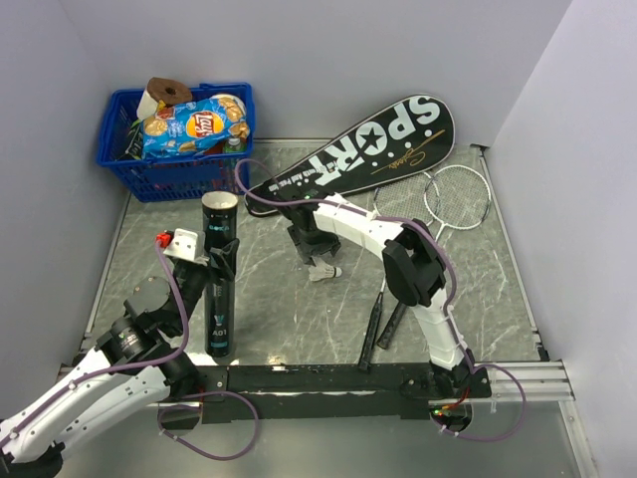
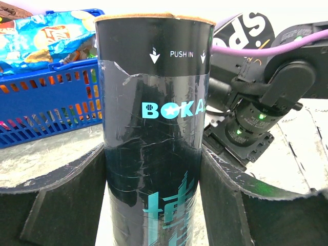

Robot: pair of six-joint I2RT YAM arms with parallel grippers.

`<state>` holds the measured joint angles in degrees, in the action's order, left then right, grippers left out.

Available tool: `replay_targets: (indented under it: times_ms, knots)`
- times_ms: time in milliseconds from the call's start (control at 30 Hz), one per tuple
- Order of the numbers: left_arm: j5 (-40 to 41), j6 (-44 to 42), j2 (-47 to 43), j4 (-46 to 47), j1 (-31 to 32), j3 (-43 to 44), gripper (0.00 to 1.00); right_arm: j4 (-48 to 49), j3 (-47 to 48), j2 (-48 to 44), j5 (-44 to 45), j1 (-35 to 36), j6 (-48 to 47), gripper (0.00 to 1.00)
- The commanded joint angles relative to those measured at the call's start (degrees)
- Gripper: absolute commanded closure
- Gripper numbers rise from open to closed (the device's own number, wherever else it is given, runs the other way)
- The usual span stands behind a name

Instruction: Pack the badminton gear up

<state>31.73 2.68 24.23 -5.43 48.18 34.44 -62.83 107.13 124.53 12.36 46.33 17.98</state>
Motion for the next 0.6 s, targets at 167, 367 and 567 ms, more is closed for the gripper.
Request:
replay_targets:
  times_ms: [167,367,567]
  knots:
    - [-1.14,0.93,-0.58,2.62,-0.81,3.09,0.99,-5.28,4.66,3.17,4.60,0.96,-1.98,0.53]
    - [-1.40,1.01,-0.67,2.71,-0.81,3.09,0.99,-6.78,5.63,3.44,7.50,1.31,-1.72,0.89]
    - [-3.07,1.01,-0.32,2.97,-0.99,2.92,0.99,-9.24,6.95,0.11,11.37,1.22,-0.84,1.00]
